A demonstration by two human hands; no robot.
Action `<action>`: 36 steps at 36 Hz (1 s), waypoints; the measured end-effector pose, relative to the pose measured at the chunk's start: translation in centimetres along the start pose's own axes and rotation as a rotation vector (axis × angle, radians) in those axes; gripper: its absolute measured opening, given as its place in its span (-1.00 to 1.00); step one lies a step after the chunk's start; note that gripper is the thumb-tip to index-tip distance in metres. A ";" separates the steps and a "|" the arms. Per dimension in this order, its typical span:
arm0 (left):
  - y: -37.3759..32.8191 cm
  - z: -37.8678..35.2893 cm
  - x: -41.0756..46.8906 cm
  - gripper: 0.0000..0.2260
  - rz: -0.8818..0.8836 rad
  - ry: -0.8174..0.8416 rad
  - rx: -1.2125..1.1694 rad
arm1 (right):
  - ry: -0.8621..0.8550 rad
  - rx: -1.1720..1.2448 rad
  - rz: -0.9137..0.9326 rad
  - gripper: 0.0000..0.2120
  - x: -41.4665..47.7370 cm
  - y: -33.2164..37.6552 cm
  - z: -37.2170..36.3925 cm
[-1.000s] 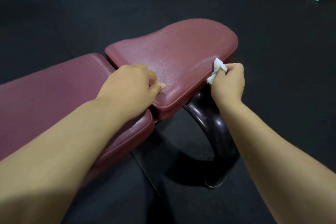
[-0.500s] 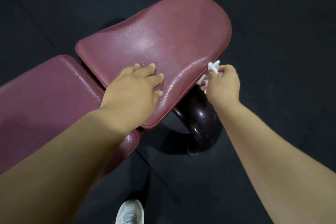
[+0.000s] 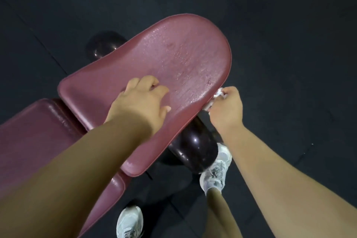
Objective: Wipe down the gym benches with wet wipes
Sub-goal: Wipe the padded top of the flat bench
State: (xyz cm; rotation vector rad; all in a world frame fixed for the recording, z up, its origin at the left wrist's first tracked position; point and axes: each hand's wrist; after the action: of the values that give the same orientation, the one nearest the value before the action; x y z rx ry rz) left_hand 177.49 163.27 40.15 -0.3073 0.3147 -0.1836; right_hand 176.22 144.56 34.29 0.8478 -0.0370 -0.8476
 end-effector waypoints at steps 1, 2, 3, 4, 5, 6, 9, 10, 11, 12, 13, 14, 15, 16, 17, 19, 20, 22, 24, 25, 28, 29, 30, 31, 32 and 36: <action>-0.2 -0.1 0.8 -0.58 0.015 -0.028 -0.022 | 0.000 0.006 0.002 -0.81 1.5 0.3 0.1; -0.5 -0.1 1.6 -0.55 0.032 -0.052 -0.043 | 0.005 0.008 0.004 -0.80 3.0 0.6 0.3; -0.8 -0.2 2.4 -0.53 0.052 -0.069 -0.058 | 0.008 0.003 0.014 -0.80 4.5 0.8 0.6; -1.1 -0.3 3.3 -0.52 0.072 -0.080 -0.062 | 0.008 -0.009 0.039 -0.80 5.9 1.1 0.8; -1.5 -0.4 4.2 -0.50 0.092 -0.085 -0.053 | 0.012 -0.025 0.077 -0.80 7.3 1.5 1.0; -2.0 -0.4 5.1 -0.48 0.109 -0.083 -0.042 | 0.028 -0.051 0.117 -0.79 8.8 2.0 1.2; -3.6 -0.5 7.8 -0.45 0.135 -0.072 -0.023 | 0.105 -0.121 0.213 -0.74 12.0 4.3 1.1; -4.2 -0.4 8.6 -0.45 0.144 -0.056 -0.015 | 0.134 -0.131 0.233 -0.73 12.7 5.0 1.1; -4.7 -0.3 9.4 -0.46 0.158 -0.036 -0.009 | 0.163 -0.138 0.242 -0.73 13.2 5.5 1.0; -5.1 -0.2 9.9 -0.47 0.182 -0.017 -0.005 | 0.191 -0.142 0.239 -0.74 13.6 5.9 1.0; -5.5 0.0 10.3 -0.49 0.213 -0.003 -0.005 | 0.215 -0.145 0.229 -0.77 13.9 5.9 1.1; -5.9 0.2 10.6 -0.51 0.240 0.008 -0.011 | 0.234 -0.149 0.219 -0.80 13.9 5.8 1.3; -6.2 0.4 10.6 -0.52 0.258 0.017 -0.024 | 0.252 -0.155 0.207 -0.83 13.8 5.4 1.6; -6.4 0.5 10.7 -0.54 0.275 0.027 -0.047 | 0.272 -0.159 0.192 -0.84 13.7 5.0 1.9; -6.6 0.7 10.7 -0.55 0.297 0.034 -0.074 | 0.300 -0.166 0.177 -0.84 13.5 4.5 2.4; -6.6 0.9 10.8 -0.57 0.342 0.032 -0.109 | 0.359 -0.208 0.170 -0.83 13.1 3.9 3.2; -6.6 1.0 11.0 -0.58 0.358 0.034 -0.110 | 0.381 -0.231 0.180 -0.84 13.2 4.0 3.4; -6.5 1.1 11.3 -0.58 0.384 0.053 -0.106 | 0.399 -0.235 0.204 -0.85 13.9 5.0 3.2; -6.4 1.4 11.5 -0.58 0.395 0.080 -0.093 | 0.405 -0.196 0.254 -0.84 15.4 6.8 1.9; -6.3 1.5 11.5 -0.58 0.392 0.088 -0.083 | 0.424 -0.177 0.280 -0.82 16.2 8.1 1.0; -6.1 1.5 11.8 -0.54 0.379 0.114 -0.067 | 0.567 -0.228 0.438 -0.80 18.1 12.7 -2.2; -6.0 1.5 11.8 -0.53 0.378 0.123 -0.076 | 0.625 -0.272 0.507 -0.80 18.2 14.2 -3.1; -5.9 1.4 11.8 -0.53 0.380 0.129 -0.095 | 0.677 -0.323 0.570 -0.79 18.1 15.4 -3.9; -5.8 1.4 11.7 -0.53 0.382 0.128 -0.119 | 0.715 -0.383 0.630 -0.78 18.0 16.3 -4.7; -5.7 1.3 11.6 -0.52 0.379 0.126 -0.139 | 0.729 -0.445 0.681 -0.75 17.9 16.8 -5.2; -5.1 0.8 11.3 -0.53 0.326 0.074 -0.201 | 0.752 -0.494 0.721 -0.69 17.7 17.2 -5.0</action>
State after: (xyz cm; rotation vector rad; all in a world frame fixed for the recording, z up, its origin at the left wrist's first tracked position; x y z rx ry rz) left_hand 187.69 156.20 39.44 -0.4437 0.4527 0.1593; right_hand 201.11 142.14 37.38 0.5694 0.4838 0.1742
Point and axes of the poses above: each hand's wrist, its own x-axis towards the middle knuckle, its own z-axis out of the back of the hand, y = z × x, and after that the axes turned 13 degrees about -y, right-handed
